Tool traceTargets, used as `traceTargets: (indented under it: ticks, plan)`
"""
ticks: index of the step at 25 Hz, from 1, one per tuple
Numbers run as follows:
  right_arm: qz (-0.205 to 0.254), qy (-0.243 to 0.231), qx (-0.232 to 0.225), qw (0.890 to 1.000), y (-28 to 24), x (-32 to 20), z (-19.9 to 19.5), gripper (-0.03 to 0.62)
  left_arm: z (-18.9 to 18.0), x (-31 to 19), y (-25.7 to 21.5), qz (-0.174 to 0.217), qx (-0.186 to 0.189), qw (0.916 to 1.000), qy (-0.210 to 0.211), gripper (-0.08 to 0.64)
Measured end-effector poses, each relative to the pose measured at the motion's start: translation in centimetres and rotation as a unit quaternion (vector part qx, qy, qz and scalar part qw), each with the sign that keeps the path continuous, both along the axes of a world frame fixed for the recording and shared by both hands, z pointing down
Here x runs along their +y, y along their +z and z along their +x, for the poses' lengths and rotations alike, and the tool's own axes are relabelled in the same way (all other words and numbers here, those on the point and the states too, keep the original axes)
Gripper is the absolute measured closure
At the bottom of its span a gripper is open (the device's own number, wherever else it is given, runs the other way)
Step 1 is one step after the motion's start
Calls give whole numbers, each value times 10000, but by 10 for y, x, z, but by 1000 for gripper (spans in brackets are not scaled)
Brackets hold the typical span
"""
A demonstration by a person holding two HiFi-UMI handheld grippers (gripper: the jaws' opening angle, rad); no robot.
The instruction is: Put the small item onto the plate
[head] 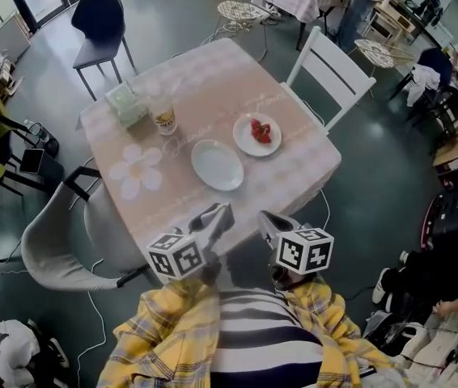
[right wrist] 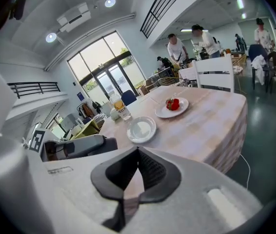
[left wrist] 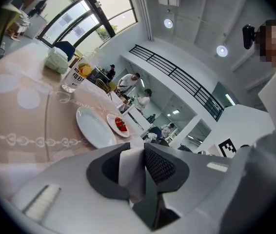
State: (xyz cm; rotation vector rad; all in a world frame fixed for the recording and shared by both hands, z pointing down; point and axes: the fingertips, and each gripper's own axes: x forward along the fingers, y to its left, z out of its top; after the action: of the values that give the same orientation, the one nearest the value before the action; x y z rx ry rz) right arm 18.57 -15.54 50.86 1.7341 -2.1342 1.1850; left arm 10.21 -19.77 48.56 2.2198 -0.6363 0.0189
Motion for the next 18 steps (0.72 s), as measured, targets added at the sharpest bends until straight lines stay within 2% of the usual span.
traceTargets:
  ticks: [10,18]
  plan:
    - [-117,-324,102,9994,4,-54,-9,591,6,-45,12,-231,23,9996,-152,474]
    - [-172,-1077,130,9940,3,-96,-12,591,2,-81,14,-363,-60,9958,-838,474]
